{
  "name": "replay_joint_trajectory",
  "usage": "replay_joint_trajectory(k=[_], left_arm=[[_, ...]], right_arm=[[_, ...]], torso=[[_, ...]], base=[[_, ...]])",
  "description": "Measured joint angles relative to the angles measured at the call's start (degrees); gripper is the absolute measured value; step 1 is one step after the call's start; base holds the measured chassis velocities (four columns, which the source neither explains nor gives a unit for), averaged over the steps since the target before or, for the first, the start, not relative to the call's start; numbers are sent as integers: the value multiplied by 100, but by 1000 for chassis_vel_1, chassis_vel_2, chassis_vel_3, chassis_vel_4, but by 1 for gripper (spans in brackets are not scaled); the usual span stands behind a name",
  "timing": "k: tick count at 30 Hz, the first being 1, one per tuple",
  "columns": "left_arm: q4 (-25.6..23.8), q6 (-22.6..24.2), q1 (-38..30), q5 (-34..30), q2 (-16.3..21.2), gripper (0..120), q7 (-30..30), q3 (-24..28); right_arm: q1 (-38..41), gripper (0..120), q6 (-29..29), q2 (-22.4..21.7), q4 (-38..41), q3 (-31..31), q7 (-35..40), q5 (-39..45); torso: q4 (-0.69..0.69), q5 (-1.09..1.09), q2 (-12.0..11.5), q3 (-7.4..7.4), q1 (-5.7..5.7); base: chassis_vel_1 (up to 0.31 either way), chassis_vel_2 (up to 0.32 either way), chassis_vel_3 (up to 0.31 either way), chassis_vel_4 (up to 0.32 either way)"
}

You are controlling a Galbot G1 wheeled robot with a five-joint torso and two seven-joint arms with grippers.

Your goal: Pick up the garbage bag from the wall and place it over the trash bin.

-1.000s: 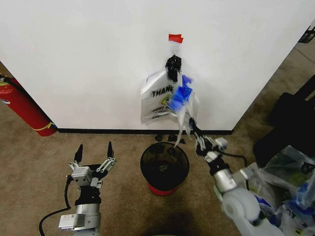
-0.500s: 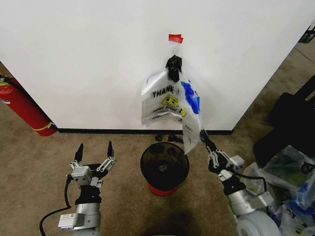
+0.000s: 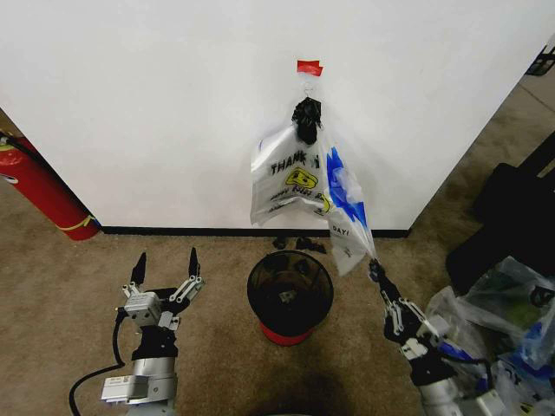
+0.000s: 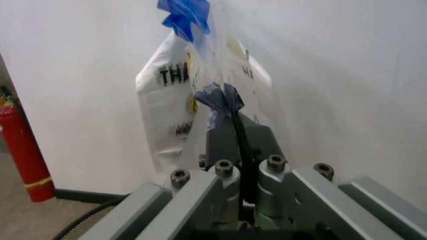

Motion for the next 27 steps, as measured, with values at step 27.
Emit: replay_joint_trajectory(k=[27], left_arm=[[-26,199,-31,-321,175,100,8,247]], right_arm=[[451,0,126,209,-316,2,-90,-123]], torso=[[1,0,0,0,0]], base=[[0,0,0,0]])
